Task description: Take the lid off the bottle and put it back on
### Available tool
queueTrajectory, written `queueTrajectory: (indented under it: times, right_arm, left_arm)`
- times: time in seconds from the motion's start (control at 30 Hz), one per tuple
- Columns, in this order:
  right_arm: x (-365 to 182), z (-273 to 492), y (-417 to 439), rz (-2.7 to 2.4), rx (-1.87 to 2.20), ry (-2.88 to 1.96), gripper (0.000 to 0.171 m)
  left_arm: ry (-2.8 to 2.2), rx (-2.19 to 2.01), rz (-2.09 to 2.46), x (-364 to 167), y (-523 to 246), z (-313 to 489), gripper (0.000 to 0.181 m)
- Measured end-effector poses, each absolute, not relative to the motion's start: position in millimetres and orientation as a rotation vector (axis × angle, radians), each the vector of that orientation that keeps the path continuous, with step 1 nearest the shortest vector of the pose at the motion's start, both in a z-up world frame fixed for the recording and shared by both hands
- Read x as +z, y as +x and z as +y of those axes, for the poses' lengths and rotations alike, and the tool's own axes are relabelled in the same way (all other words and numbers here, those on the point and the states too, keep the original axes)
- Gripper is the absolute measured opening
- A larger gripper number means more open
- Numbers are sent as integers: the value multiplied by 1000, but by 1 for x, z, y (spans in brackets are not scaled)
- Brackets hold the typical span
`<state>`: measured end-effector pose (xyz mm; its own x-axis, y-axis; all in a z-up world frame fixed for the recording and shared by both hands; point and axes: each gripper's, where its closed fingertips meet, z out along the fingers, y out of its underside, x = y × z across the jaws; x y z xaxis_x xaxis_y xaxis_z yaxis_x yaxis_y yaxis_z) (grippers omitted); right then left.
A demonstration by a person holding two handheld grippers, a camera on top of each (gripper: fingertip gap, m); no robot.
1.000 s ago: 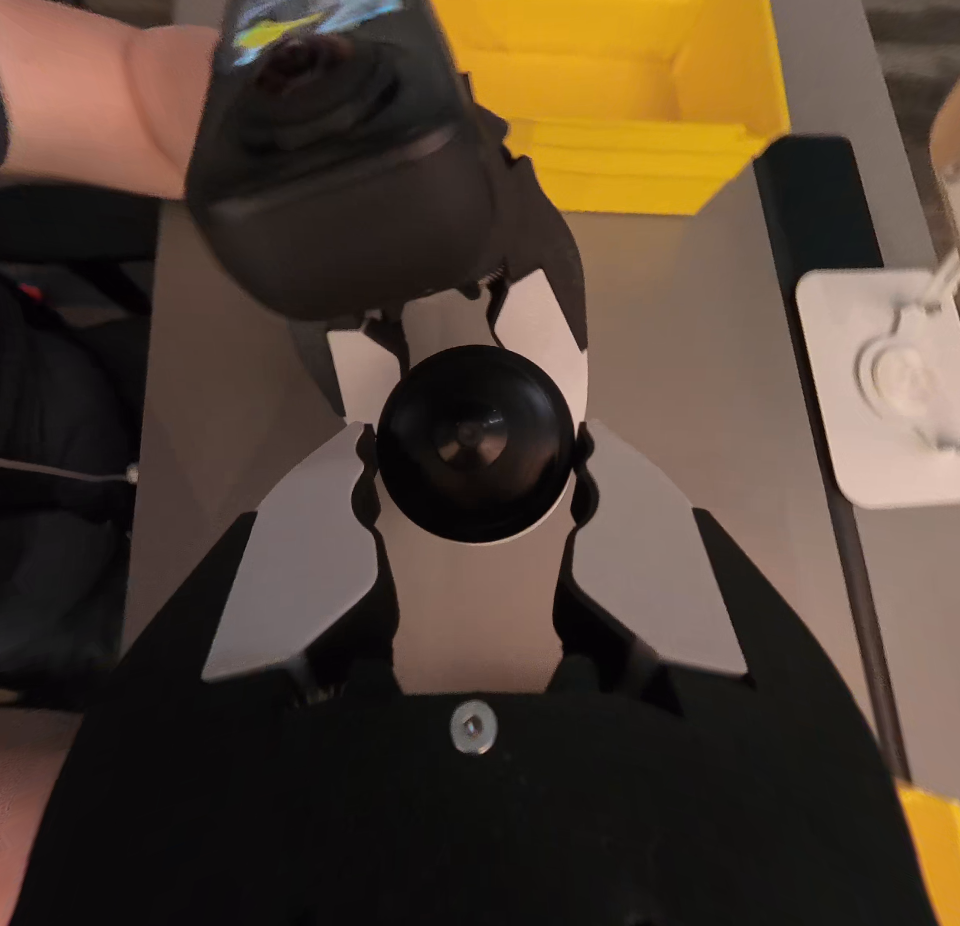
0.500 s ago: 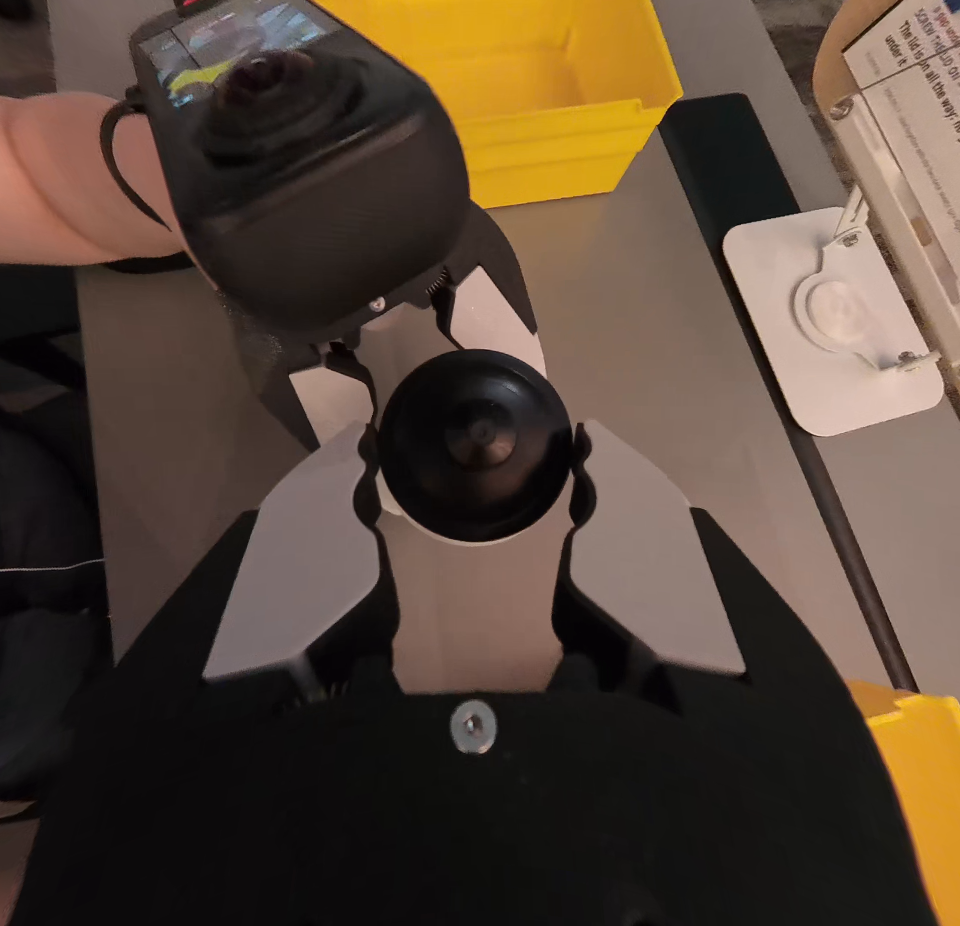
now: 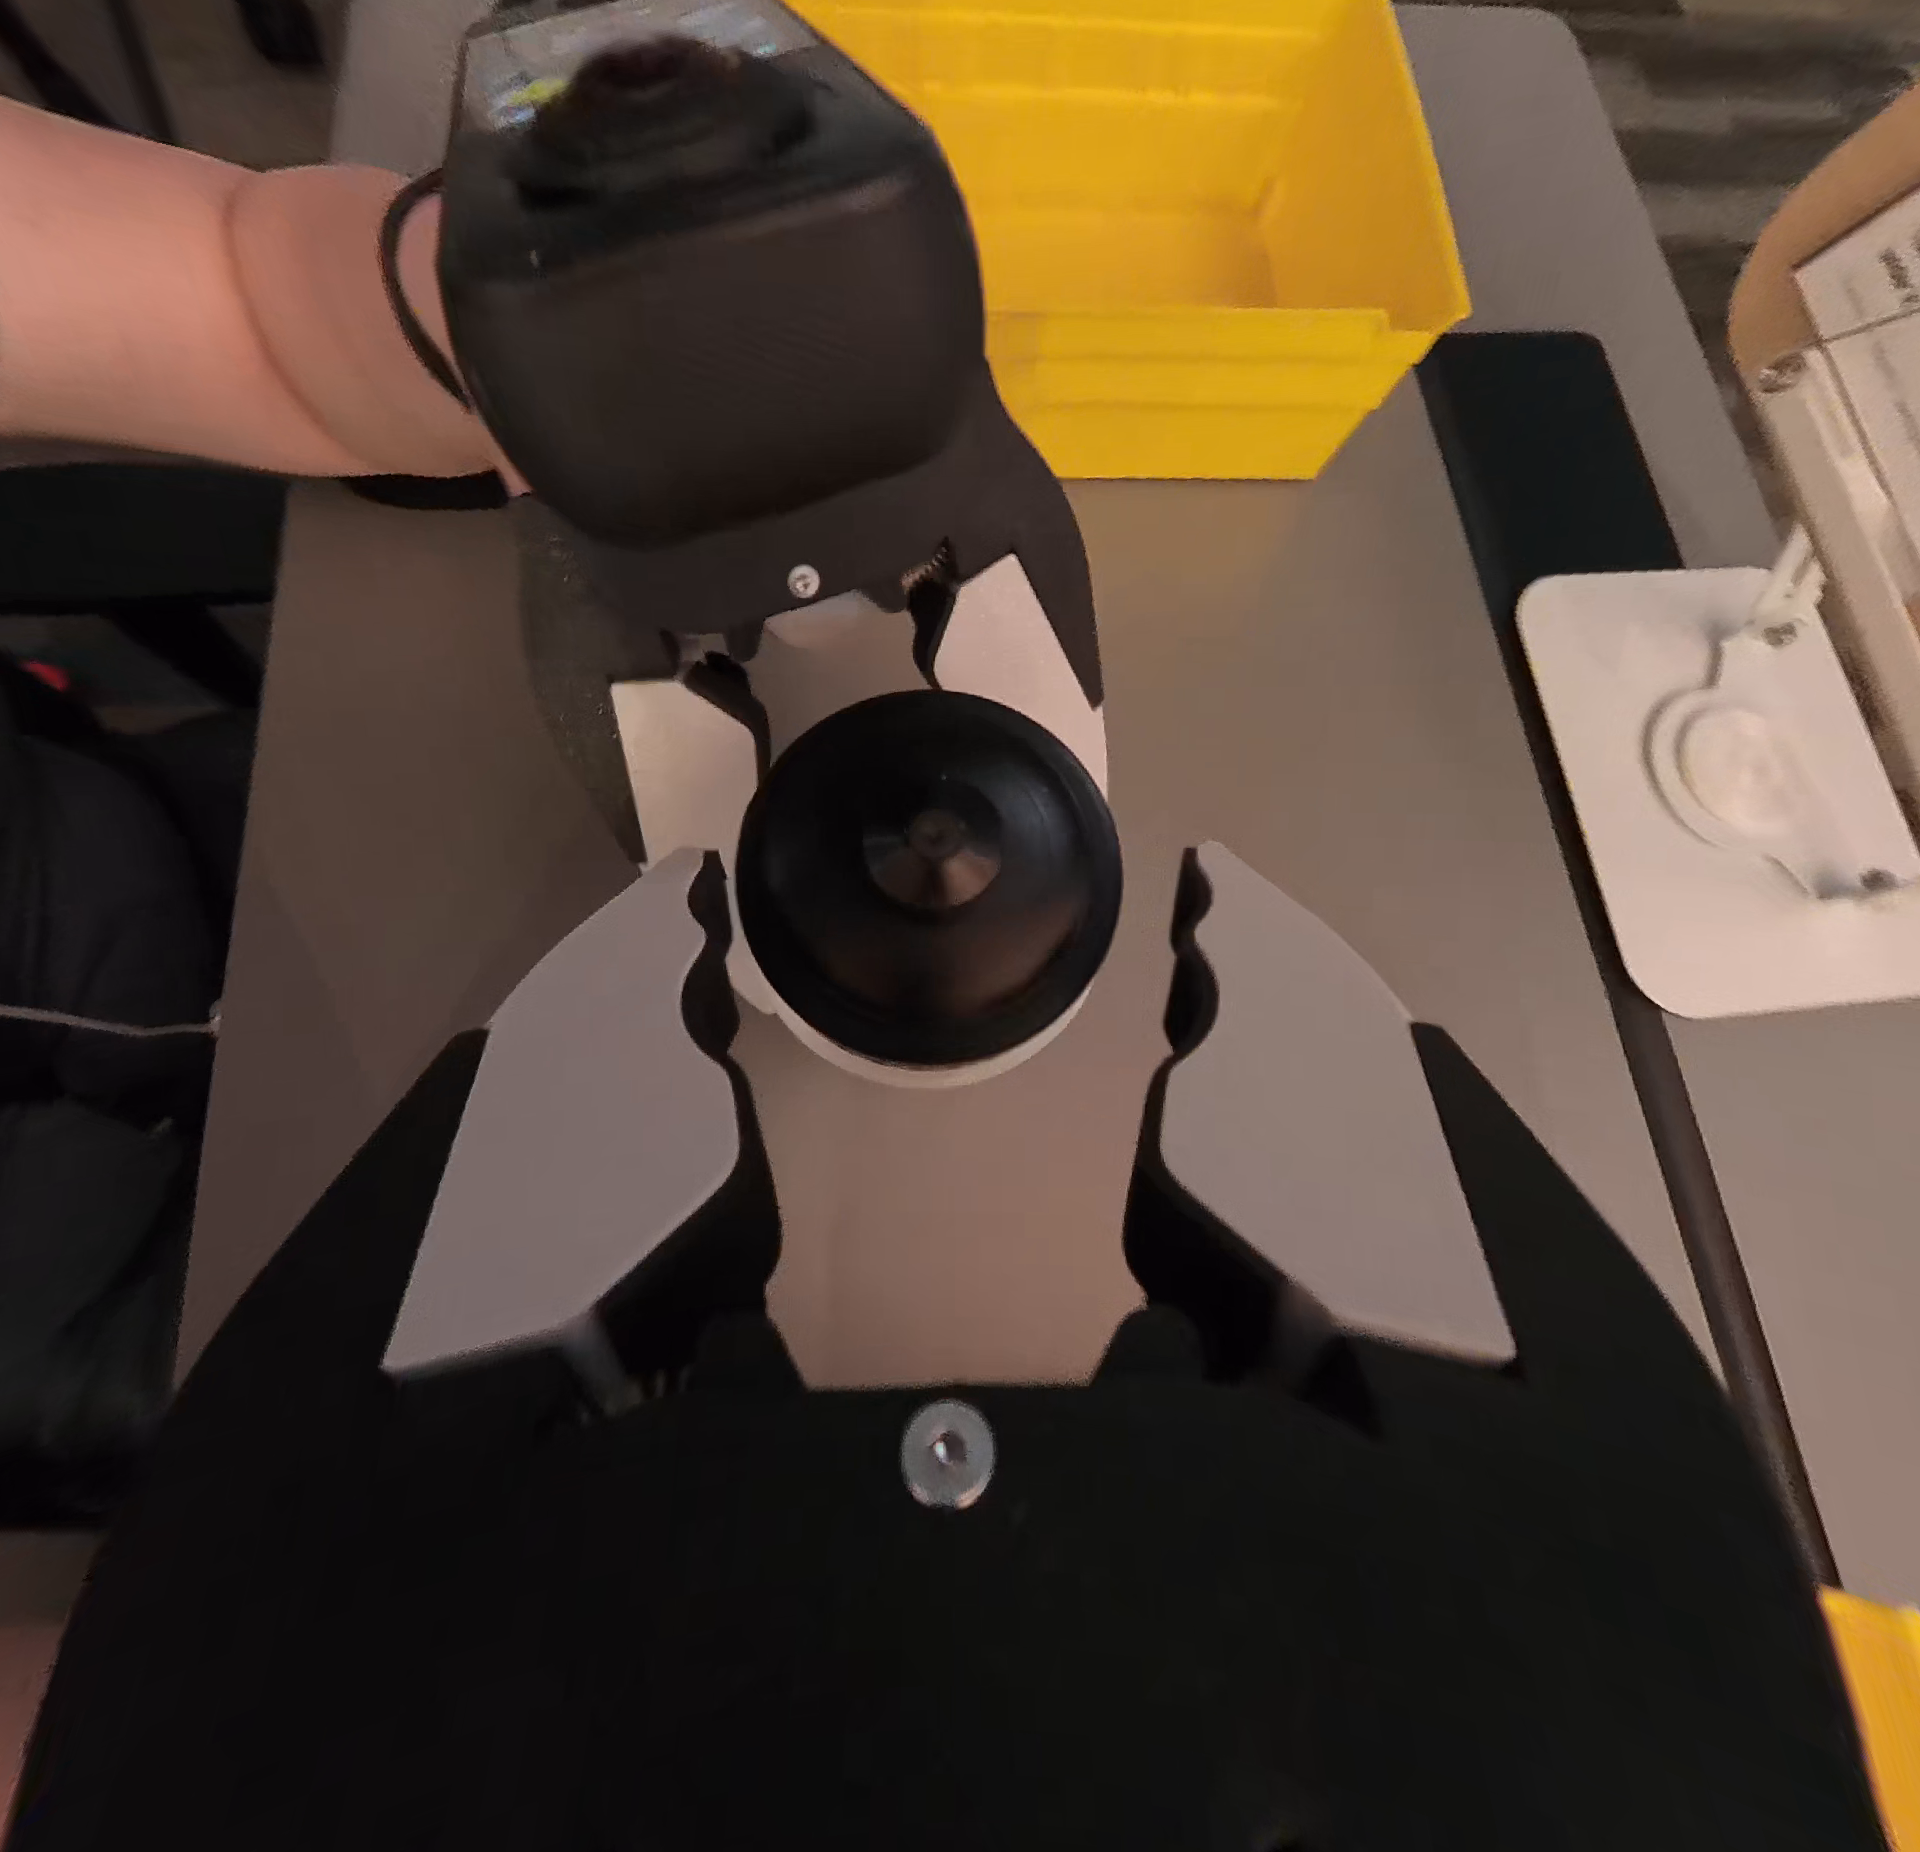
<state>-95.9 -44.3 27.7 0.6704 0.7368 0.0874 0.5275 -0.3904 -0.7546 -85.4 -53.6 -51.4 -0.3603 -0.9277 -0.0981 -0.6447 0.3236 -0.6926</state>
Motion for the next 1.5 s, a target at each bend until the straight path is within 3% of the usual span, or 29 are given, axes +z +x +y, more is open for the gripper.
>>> queueTrajectory:
  times: [0.23,0.47,0.7,0.83,1.1,1.4,1.5]
  right_arm:
    - [24,-47,-101,-892,285,-2196,74]
    - [28,-64,-113,-1236,488,-1879,74]
    - [20,-45,-95,-942,348,-2150,82]
    - [19,-46,-100,-860,290,-2236,76]
    - [21,-84,-121,-1320,550,-1920,76]
    - [16,-54,-102,-973,317,-2197,84]
    - [16,-48,-98,-850,248,-2270,77]
  left_arm:
    - [-1379,-750,2114,-51,-87,-55,84]
    - [-1268,-754,2195,-51,-91,-68,84]
    - [-1415,-802,2124,-53,-86,-58,83]
    - [-1401,-793,2130,-53,-87,-60,83]
    - [-1174,-896,2341,-54,-101,-96,83]
    - [-1368,-839,2154,-53,-85,-65,83]
    - [-1380,-834,2144,-53,-85,-64,83]
